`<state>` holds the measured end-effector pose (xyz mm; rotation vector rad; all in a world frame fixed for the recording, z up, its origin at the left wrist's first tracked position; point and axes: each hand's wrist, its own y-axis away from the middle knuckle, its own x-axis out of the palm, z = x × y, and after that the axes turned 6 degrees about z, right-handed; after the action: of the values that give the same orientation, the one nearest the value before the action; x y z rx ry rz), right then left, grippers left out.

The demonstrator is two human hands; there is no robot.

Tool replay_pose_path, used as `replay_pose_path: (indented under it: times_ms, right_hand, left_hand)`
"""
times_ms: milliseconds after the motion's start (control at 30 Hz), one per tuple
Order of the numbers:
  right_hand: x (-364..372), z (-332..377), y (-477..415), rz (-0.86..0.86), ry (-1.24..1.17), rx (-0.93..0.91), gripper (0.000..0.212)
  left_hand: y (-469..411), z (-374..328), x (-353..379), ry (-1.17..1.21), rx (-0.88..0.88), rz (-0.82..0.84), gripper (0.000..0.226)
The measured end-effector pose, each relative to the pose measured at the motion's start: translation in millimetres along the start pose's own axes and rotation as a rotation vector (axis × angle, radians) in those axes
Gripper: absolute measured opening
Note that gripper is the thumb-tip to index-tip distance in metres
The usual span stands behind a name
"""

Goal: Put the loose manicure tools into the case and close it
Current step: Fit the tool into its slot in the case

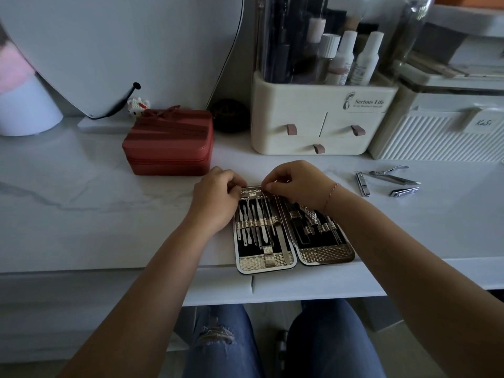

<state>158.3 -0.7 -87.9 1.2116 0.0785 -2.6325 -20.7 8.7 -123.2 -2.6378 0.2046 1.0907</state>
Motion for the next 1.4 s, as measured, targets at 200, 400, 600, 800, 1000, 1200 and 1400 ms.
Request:
replay_pose_path:
  times_ms: [200,400,600,800,1000,1200,1400]
  right_hand:
    - [0.9,0.8,-1.4,-0.002,0.016,0.012,0.013]
    - [0.4,-0.4,-0.1,0.015,-0.005,0.004,0.011]
    - [1.5,0.1,0.4,-0.009,0.007,-0.002,0.014]
    - [2.2,-0.5,2.7,-0.010,0.008,-0.014,0.016]
    - [1.6,0.5,1.7,0.004,-0.003,-0.006,0.012]
    - [2.2,2.3,1.7,-0.025,0.063,-0.004,0.016]
    - [5.7,3.6,4.6,-0.052,0.116,-0.029,0.010]
  left_hand:
    - [-0.7,0.9,0.2,-0.007,-0.001,0.001,0.015]
    - [-0.8,0.9,-0.1,-0.003,-0.011,0.005,0.015]
    - [0.2,-0.2,-0.4,-0.005,-0.015,0.005,0.016]
    - [0.4,-1.5,-1.3,0.000,-0.016,0.008,0.016]
    - [0.9,-1.4,-1.5,-0.005,-0.011,0.011,0.015]
    - [0.5,-1.4,-0.7,-0.001,-0.013,0.007,0.015]
    - [0.1,-1.3,-1.0,0.004,-0.012,0.003,0.015]
